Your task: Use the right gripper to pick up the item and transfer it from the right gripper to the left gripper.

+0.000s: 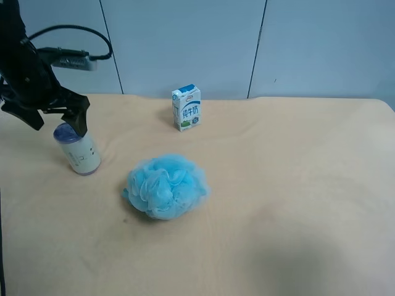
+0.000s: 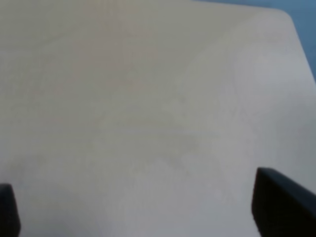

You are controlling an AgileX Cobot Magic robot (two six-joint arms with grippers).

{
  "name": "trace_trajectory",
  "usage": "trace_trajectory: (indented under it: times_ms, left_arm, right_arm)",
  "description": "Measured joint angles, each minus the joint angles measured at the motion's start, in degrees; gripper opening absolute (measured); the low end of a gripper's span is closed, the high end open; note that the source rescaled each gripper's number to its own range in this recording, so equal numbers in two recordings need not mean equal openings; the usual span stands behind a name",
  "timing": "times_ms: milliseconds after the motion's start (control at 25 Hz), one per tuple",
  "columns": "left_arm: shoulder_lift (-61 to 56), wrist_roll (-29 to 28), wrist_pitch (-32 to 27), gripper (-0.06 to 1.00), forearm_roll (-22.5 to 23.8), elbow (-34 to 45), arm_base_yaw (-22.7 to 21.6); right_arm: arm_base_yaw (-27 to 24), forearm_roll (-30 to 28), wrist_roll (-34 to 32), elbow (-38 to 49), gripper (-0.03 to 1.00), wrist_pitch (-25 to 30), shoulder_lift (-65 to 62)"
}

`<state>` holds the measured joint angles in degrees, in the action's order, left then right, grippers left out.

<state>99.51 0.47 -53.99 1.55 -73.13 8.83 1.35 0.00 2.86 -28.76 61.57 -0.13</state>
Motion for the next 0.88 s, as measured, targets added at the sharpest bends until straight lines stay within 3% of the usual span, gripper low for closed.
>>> trace_trajectory:
  times_ms: [400,880]
  left_arm:
    - [-17.66,0.88,-3.86,0.66,3.72,0.0,0.06]
    - [-46.18,-1.74,-12.38,0.66,4.02,2.54,0.06]
  right_arm:
    - [0.0,0.0,0.0,0.0,0.77,0.0,0.0]
    - [0.0,0.0,0.0,0.0,0.77,0.0,0.0]
